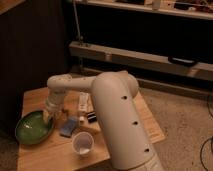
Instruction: Drag the ceramic bowl in a circle
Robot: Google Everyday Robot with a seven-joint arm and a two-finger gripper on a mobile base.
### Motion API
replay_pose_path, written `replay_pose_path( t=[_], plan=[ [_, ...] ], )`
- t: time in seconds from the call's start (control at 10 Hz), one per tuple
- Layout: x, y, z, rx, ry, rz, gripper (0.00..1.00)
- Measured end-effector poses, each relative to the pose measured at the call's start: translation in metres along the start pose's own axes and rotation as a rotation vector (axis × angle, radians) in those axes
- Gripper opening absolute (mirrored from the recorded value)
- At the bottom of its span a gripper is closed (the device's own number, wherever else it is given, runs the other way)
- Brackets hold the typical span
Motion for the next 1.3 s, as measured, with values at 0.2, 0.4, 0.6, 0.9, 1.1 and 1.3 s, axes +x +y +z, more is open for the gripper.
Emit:
replay_pose_path(
  t=[0.2, 0.4, 0.6, 0.9, 1.1, 1.3],
  plan=[
    [-0.003, 0.000, 0.003, 0.010, 0.007, -0.002, 0.07],
    [-0.004, -0.001, 0.003, 0.036, 0.016, -0.004, 0.00],
    [-0.007, -0.006, -0.013, 0.070, 0.004, -0.002, 0.00],
    [-0.017, -0.018, -0.043, 0.134, -0.030, 0.015, 0.00],
    [-0.015, -0.032, -0.055, 0.178, -0.033, 0.041, 0.00],
    [0.005, -0.051, -0.062, 0.232, -0.009, 0.076, 0.00]
  ],
)
